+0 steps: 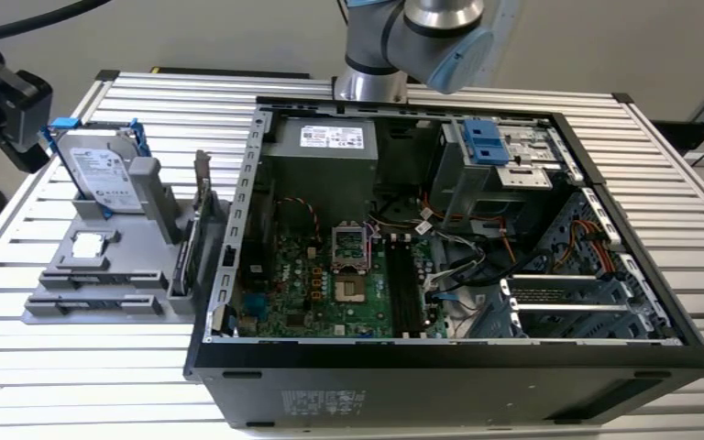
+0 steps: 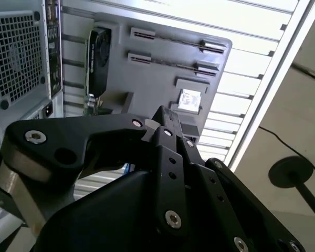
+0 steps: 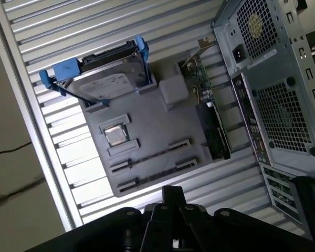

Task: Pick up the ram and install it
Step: 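Pick up the ram and move it above insertion slot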

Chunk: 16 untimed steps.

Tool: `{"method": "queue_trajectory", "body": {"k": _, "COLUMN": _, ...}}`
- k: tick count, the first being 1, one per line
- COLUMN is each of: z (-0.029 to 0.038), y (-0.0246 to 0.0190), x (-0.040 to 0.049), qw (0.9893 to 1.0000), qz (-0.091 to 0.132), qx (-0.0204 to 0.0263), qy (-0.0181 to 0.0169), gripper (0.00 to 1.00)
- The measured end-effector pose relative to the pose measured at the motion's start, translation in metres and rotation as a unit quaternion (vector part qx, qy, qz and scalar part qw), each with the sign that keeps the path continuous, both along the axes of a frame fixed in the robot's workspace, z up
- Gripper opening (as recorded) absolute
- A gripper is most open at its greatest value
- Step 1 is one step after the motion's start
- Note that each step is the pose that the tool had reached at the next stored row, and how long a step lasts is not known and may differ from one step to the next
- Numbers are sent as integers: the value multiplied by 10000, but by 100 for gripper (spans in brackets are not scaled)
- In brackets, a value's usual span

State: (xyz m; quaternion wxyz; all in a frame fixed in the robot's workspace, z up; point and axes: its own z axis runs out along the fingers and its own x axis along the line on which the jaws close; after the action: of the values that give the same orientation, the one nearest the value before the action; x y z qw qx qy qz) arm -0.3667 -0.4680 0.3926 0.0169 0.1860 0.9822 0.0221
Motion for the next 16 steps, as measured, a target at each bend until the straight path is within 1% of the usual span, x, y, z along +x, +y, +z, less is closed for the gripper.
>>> {"method": "queue_trajectory", "body": {"k": 6, "z": 1, "y": 0, "x": 0, "qw": 9998, "qz": -222, "qx": -1, "qy": 2, "gripper": 0}}
{"method": "queue_trajectory", "body": {"k": 16, "z": 0, "y": 0, "x": 0, "qw": 9984, "qz": -558, "qx": 0, "qy": 15, "gripper": 0}}
